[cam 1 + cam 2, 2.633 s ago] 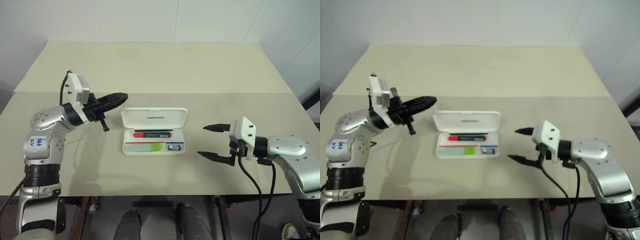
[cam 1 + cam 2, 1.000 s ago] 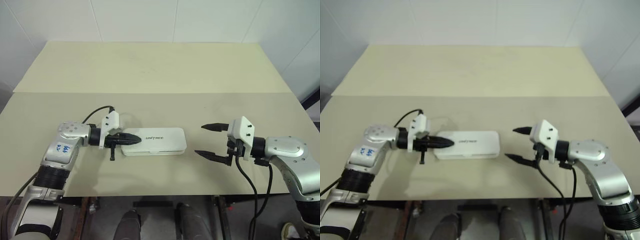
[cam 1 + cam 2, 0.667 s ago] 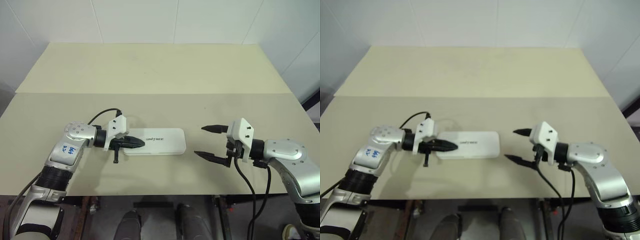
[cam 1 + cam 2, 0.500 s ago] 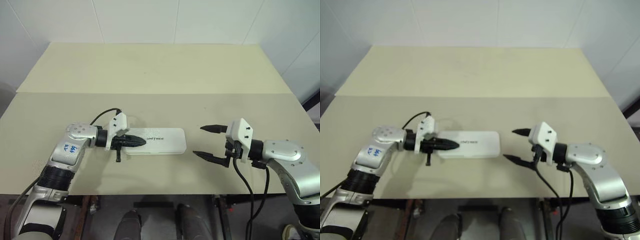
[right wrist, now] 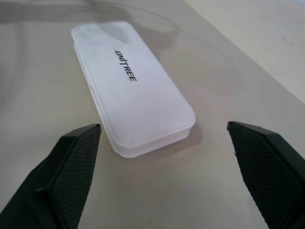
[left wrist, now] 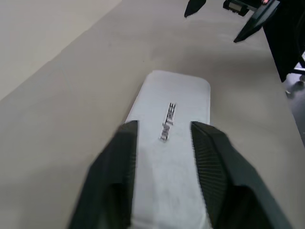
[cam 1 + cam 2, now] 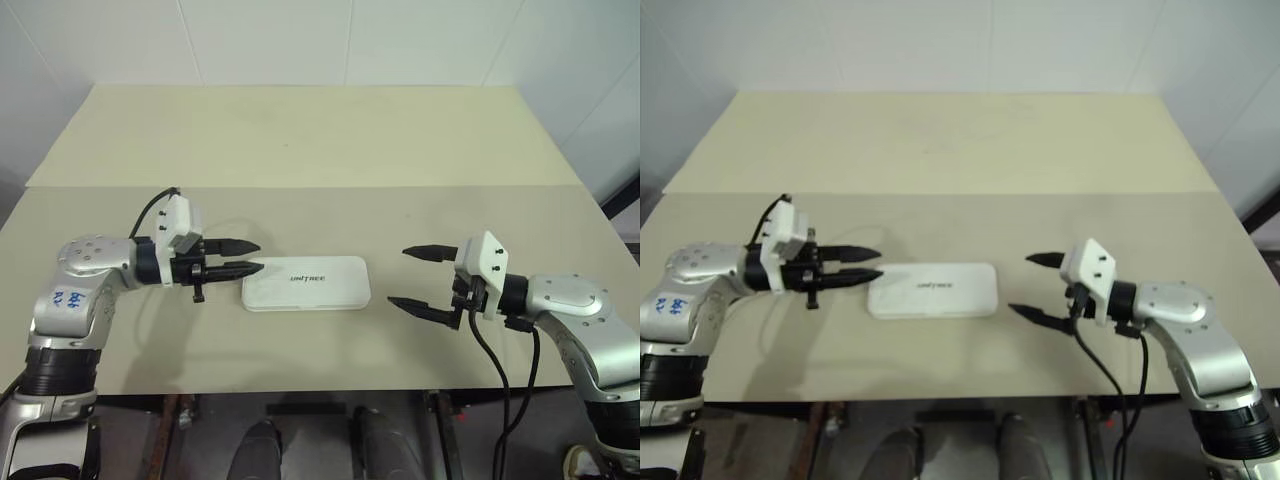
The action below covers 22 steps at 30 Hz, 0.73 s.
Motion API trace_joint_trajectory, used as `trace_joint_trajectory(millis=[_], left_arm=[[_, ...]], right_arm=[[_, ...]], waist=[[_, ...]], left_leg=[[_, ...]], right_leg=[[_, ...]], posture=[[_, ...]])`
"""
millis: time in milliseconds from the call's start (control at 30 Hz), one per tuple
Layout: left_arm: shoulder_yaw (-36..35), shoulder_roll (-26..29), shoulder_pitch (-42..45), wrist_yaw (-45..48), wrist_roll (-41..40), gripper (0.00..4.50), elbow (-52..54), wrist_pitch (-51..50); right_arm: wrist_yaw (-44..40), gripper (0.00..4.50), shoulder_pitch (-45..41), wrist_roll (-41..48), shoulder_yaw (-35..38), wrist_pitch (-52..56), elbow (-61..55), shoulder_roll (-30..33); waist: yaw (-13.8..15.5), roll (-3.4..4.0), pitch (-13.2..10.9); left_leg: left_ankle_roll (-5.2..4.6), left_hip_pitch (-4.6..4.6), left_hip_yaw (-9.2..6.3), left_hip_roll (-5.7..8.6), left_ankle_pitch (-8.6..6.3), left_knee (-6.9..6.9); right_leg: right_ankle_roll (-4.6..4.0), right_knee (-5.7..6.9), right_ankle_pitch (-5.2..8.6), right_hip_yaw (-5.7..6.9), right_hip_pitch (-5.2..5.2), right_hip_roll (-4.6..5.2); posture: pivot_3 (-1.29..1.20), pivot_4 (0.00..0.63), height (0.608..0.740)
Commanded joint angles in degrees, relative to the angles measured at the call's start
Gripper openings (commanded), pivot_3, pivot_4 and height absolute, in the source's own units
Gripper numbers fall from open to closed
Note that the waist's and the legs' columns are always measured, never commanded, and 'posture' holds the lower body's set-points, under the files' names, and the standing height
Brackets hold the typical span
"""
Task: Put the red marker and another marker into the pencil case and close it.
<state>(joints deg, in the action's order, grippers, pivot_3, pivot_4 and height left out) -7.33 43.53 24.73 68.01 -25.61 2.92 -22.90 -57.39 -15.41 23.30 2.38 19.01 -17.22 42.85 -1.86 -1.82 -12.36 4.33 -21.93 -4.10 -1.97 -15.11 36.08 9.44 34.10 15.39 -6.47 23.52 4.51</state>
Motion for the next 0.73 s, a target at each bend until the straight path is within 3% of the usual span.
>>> trace_joint_trajectory(millis=[33,200,467,733], left_arm=[[-2.01,0.23,-1.54,-0.81,-0.86,2.97,1.77,2.5],[-2.09,-0.5,-1.74,-2.09,-1.26,4.48,1.65,3.43],[-1.94,-2.2,-1.6,-2.43,-1.53,4.48,1.94,5.15],[-1.63,-2.24,-3.45,-4.66,0.14,4.48,2.02,7.59]], right_arm=[[-1.56,4.5,-2.45,1.24,0.78,-1.89,0.27,-0.08],[-2.55,4.5,-5.59,1.54,1.73,-2.22,2.67,0.11],[-2.92,4.5,-9.96,-0.08,2.83,-5.15,9.14,0.8],[-3.57,4.5,-10.45,0.97,2.67,-3.6,8.27,1.32]], waist=[[0.04,0.0,0.0],[0.1,0.0,0.0],[0.07,0.0,0.0],[-0.06,0.0,0.0]], left_leg=[[0.0,-0.01,0.0,0.0,0.0,0.01],[0.0,-0.01,0.0,0.0,0.0,0.04],[0.0,-0.03,0.0,0.0,0.0,-0.01],[0.0,-0.03,0.0,0.0,0.0,-0.02]], right_leg=[[-0.01,-0.01,0.0,0.0,0.0,0.0],[-0.03,-0.01,0.0,0.0,-0.01,0.0],[0.0,-0.01,-0.02,0.0,0.02,0.0],[0.0,-0.01,-0.02,0.0,0.04,0.0]], posture=[[0.0,0.15,0.74],[0.0,0.15,0.74],[0.0,0.15,0.74],[0.0,0.15,0.74]])
